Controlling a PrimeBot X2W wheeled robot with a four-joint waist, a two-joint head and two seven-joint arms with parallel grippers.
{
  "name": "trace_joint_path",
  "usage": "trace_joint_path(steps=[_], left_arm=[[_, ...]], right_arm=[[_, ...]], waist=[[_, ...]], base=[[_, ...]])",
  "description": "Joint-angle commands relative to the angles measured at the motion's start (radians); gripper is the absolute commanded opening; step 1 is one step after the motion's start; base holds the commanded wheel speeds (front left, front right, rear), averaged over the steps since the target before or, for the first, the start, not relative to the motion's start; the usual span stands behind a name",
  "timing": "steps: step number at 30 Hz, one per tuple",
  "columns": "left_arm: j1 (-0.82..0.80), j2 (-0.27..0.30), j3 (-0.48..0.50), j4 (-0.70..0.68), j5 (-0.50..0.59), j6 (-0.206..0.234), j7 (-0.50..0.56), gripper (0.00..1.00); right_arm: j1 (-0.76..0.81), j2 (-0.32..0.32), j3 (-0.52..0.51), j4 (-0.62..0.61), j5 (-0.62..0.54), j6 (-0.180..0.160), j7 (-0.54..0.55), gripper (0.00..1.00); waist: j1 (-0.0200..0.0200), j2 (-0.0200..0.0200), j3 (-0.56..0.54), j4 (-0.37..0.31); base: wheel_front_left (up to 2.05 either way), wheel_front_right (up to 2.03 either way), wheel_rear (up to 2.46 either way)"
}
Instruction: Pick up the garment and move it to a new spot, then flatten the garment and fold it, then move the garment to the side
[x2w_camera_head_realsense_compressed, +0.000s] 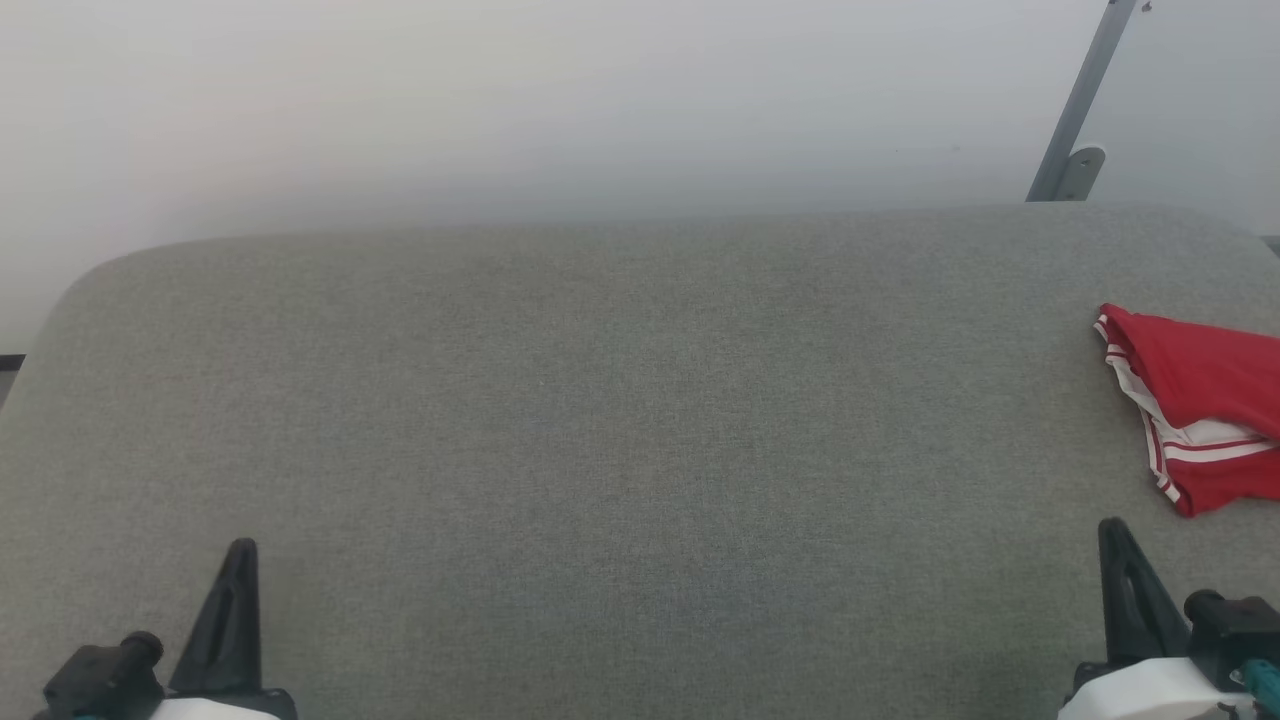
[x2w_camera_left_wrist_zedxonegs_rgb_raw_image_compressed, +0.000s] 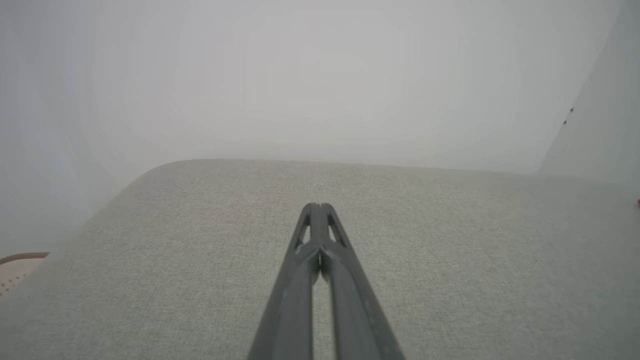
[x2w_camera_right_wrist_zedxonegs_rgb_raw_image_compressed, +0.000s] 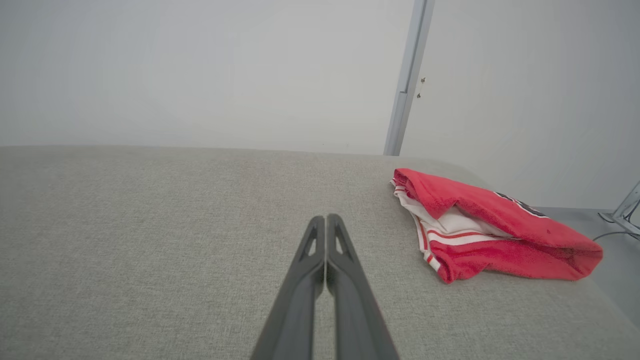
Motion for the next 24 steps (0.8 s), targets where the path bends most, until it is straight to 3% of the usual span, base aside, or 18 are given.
trace_joint_path(steps=[1, 24], left_arm=[[-0.002, 0.001, 0.001, -0.002, -0.012, 0.000, 0.004, 0.00], [-0.070, -0.049, -0.005, 0.034, -0.405, 0.000, 0.116, 0.00]], right_arm=[[-0.006, -0.001, -0.002, 0.000, 0.014, 0.000, 0.006, 0.00], [-0.058, 0.006, 0.023, 0.021, 0.490, 0.000, 0.115, 0.00]], waist=[[0.0000, -0.0001, 0.000, 0.000], [0.0000, -0.0001, 0.000, 0.002]], base=[[0.00, 0.00, 0.00], [0.00, 0.00, 0.00]])
